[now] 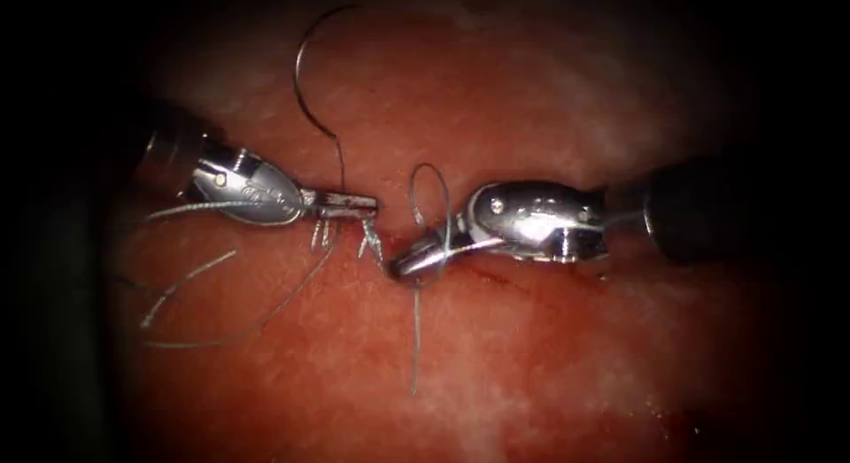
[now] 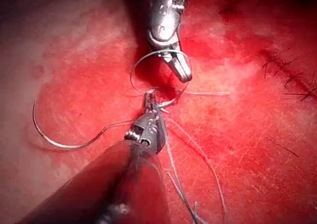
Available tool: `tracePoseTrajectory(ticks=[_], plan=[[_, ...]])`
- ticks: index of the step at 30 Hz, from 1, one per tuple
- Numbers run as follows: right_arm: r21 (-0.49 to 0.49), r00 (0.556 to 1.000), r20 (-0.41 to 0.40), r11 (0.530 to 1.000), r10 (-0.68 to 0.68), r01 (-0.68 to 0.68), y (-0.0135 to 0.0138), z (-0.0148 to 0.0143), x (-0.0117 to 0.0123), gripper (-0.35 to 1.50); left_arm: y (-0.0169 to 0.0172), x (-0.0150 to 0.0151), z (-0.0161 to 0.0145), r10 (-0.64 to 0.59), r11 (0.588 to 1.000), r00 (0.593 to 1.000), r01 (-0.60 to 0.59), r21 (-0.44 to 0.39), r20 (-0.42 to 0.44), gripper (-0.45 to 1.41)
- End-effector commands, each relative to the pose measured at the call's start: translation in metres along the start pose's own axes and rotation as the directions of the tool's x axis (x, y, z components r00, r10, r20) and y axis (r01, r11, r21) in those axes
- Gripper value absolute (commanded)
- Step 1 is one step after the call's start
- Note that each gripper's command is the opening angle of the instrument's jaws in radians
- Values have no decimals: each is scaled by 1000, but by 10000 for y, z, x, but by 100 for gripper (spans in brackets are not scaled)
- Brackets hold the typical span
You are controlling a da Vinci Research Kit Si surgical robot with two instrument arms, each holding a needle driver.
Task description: Wound Closure
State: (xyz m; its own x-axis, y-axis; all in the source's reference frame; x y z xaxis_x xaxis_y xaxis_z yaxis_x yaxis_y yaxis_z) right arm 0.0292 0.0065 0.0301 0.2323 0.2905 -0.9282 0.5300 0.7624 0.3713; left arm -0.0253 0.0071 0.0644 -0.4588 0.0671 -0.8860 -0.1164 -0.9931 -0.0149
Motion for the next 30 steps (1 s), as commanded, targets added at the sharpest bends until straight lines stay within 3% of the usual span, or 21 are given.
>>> tracePoseTrajectory(ticks=[1,11,20,26,30], plan=[[20,1000,13,1000,-6,6,2,17,-5,17,9,-1,5,-2,1000,1000,2,2,-3,-45],[14,999,21,999,-43,43,-1,11,-7,20,-14,11,-14,26,999,1000,-25,48,-14,-45],[76,989,104,993,-103,96,-5,24,-13,35,-45,22,-22,30,994,999,-28,104,-14,-45],[132,979,133,982,-156,139,-8,28,-13,34,-42,25,-19,32,993,999,-31,112,-10,-45],[183,960,194,969,-204,169,-8,29,-14,35,-38,28,-20,37,993,999,-36,112,-9,-45]])
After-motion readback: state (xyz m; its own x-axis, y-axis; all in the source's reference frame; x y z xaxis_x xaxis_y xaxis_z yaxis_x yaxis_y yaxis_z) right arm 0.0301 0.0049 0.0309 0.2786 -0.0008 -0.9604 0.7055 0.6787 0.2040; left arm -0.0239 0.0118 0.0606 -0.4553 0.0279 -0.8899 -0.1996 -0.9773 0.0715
